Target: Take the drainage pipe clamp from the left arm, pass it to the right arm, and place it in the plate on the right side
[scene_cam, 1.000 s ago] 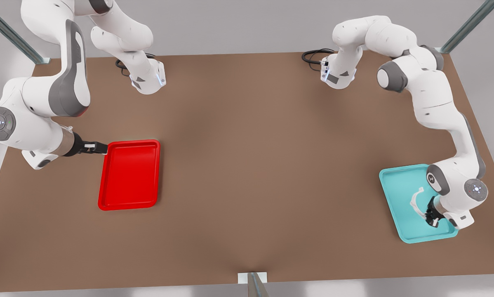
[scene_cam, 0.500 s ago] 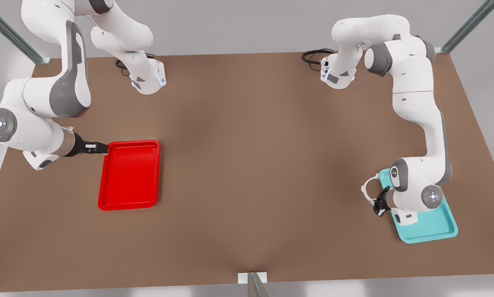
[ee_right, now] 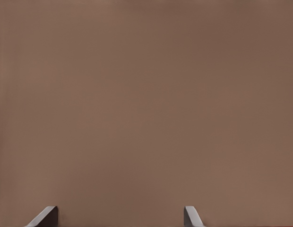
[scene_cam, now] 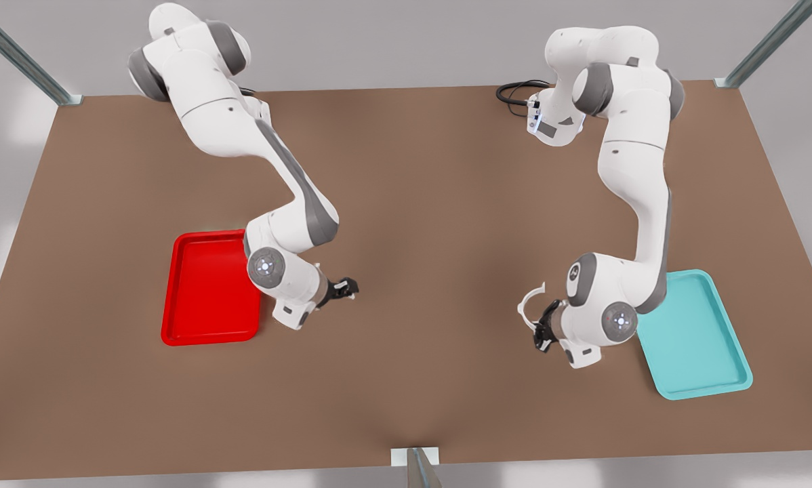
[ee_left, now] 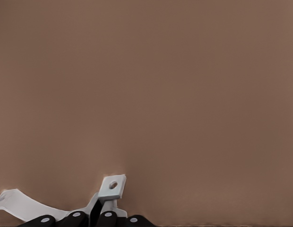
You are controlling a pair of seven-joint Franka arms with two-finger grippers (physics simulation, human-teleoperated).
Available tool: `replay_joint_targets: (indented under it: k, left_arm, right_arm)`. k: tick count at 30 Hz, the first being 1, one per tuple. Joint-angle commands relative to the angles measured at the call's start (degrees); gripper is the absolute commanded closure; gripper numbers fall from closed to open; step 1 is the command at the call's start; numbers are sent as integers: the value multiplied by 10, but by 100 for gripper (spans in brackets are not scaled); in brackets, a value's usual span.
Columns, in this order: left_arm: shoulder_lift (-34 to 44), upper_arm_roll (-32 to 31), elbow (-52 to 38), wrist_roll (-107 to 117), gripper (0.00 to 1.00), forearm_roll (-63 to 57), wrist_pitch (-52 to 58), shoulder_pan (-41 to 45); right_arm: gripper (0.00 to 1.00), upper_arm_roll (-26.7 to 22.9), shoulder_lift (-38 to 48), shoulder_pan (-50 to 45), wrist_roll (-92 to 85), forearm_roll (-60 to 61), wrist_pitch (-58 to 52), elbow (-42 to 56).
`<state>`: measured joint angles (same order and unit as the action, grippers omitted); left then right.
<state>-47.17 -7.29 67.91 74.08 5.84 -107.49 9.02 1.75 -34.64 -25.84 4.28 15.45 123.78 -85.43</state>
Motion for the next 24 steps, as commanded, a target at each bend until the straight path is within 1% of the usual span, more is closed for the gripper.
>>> replay_joint_targets:
  k: [1, 5, 6, 10, 16, 24]
  left_arm:
    - [-2, 0, -14, 275, 79, 25, 19, 9]
    - [-11, -8, -38, 350, 79, 50, 9, 25]
    - [-11, -8, -45, 356, 79, 59, 9, 35]
    - [-28, -10, -81, 351, 79, 60, -8, 71]
    - [-45, -6, -107, 360, 79, 60, -15, 131]
    - [-50, -6, -119, 361, 79, 60, -16, 147]
  right_arm:
    - [0, 0, -10, -21, 5, 55, 210, -6]
    - [0, 0, -10, -53, 5, 56, 245, -25]
    - [0, 7, -9, -56, 1, 55, 261, -33]
    - [0, 29, -12, -71, -6, 50, 274, -32]
    - [0, 35, -24, -86, -6, 52, 294, -22]
    - [0, 43, -65, -100, -6, 51, 320, 5]
